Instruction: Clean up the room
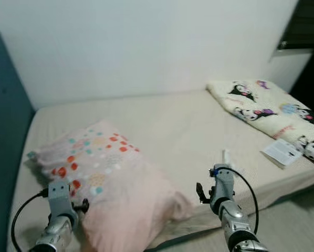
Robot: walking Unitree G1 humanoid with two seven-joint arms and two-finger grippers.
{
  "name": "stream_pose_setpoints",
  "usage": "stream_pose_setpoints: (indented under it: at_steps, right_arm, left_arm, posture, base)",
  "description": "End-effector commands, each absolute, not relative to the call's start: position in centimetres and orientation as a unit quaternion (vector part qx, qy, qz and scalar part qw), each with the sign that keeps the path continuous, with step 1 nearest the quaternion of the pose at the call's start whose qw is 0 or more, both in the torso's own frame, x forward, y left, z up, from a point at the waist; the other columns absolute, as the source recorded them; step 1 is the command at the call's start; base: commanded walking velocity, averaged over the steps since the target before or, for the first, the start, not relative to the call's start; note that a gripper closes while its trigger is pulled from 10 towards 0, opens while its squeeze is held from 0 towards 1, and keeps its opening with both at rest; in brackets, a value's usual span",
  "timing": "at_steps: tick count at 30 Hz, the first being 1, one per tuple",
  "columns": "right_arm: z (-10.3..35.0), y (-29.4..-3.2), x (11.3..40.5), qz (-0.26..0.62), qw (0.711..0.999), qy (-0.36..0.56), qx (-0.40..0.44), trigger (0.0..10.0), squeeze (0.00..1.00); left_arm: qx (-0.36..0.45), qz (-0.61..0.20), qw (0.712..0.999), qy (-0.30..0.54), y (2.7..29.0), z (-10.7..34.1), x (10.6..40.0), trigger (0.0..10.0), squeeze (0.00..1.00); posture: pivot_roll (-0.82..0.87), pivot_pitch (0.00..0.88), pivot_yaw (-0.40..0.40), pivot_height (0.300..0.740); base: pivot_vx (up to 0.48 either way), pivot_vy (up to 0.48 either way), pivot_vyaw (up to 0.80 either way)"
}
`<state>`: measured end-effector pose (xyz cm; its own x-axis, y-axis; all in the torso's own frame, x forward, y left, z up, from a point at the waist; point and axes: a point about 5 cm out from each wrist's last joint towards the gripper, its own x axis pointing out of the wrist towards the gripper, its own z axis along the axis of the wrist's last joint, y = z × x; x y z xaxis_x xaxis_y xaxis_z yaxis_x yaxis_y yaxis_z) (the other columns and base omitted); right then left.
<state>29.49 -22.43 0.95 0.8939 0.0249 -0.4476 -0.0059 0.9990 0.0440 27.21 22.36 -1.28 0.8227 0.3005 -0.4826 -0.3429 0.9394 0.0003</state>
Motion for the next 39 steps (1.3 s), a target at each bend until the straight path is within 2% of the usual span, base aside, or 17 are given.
stream_pose_setpoints:
  at_steps: [1,8,10,14,15,16,18,20,21,23,27,32,34,39]
  right_arm:
    - [1.4,-22.3,29.9,0.005,0.976,0.216,0.024,10.0,0.00]
    - [1.9,-21.2,30.7,0.018,0.977,0.210,0.040,10.0,0.00]
    - [2.6,-20.6,31.5,0.034,0.978,0.202,0.042,10.0,0.00]
    - [3.2,-20.5,31.9,0.043,0.980,0.192,0.038,10.0,0.00]
    - [3.7,-20.6,32.3,0.046,0.982,0.182,0.037,10.0,0.00]
    - [3.7,-20.6,32.3,0.046,0.982,0.182,0.037,10.0,0.00]
    - [4.1,-20.8,32.6,0.043,0.983,0.177,0.036,10.0,0.00]
    - [4.2,-20.9,32.6,0.039,0.983,0.175,0.039,10.0,0.00]
    - [4.4,-21.0,32.7,0.035,0.984,0.171,0.045,10.0,0.00]
    - [4.4,-21.0,32.7,0.035,0.984,0.171,0.045,10.0,0.00]
    - [5.3,-21.4,33.3,0.034,0.986,0.157,0.048,10.0,0.00]
    - [5.6,-21.7,33.5,0.033,0.987,0.152,0.049,10.0,0.00]
    - [5.7,-21.7,33.5,0.034,0.987,0.151,0.048,10.0,0.00]
    - [5.6,-21.6,33.5,0.039,0.986,0.153,0.046,10.0,0.00]
  left_arm:
    - [-0.035,0.184,0.953,0.237,22.8,-0.9,27.5,10.0,0.00]
    - [-0.011,0.218,0.947,0.235,23.5,-0.3,27.9,10.0,0.00]
    - [-0.024,0.249,0.936,0.248,23.9,-0.5,27.6,10.0,0.00]
    - [-0.057,0.263,0.928,0.257,23.9,-0.8,27.4,10.0,0.00]
    - [-0.132,0.250,0.921,0.268,23.1,-1.4,27.3,10.0,0.00]
    - [-0.132,0.250,0.921,0.268,23.1,-1.4,27.3,10.0,0.00]
    - [-0.194,0.205,0.919,0.277,21.7,-1.8,27.4,10.0,0.00]
    - [-0.206,0.180,0.920,0.279,21.0,-1.9,27.5,10.0,0.00]
    - [-0.245,0.160,0.915,0.277,20.3,-2.1,27.5,10.0,0.00]
    - [-0.245,0.160,0.915,0.277,20.3,-2.1,27.5,10.0,0.00]
    - [-0.333,0.087,0.900,0.268,19.3,-2.5,27.0,10.0,0.00]
    - [-0.350,0.058,0.899,0.257,19.4,-2.4,26.8,10.0,0.00]
    - [-0.320,0.035,0.910,0.261,19.5,-2.7,26.3,10.0,0.00]
    - [-0.324,0.001,0.912,0.251,19.3,-2.8,25.9,10.0,0.00]
  posture:
    - [-0.05,0.000,-0.077,0.740]
    - [-0.05,0.000,-0.076,0.740]
    - [-0.06,0.000,-0.071,0.730]
    - [-0.06,0.000,-0.071,0.720]
    - [-0.06,0.000,-0.069,0.710]
    - [-0.06,0.000,-0.069,0.710]
    - [-0.05,0.000,-0.073,0.700]
    - [-0.05,0.000,-0.075,0.695]
    - [-0.06,0.000,-0.075,0.690]
    - [-0.06,0.000,-0.075,0.690]
    - [-0.06,0.000,-0.077,0.670]
    - [-0.06,0.000,-0.079,0.655]
    - [-0.06,0.000,-0.083,0.645]
    - [-0.06,0.000,-0.086,0.625]
  base:
    - [0.000,0.000,0.00]
    - [0.000,0.000,0.00]
    - [0.000,0.000,0.00]
    - [0.000,0.000,0.00]
    - [0.000,0.000,0.00]
    - [0.000,0.000,0.00]
    - [0.000,0.000,0.00]
    - [0.000,0.000,0.00]
    - [0.000,0.000,0.00]
    - [0.000,0.000,0.00]
    - [0.000,0.000,0.00]
    - [0.000,0.000,0.00]
    - [0.000,0.000,0.00]
    - [0.000,0.000,0.00]
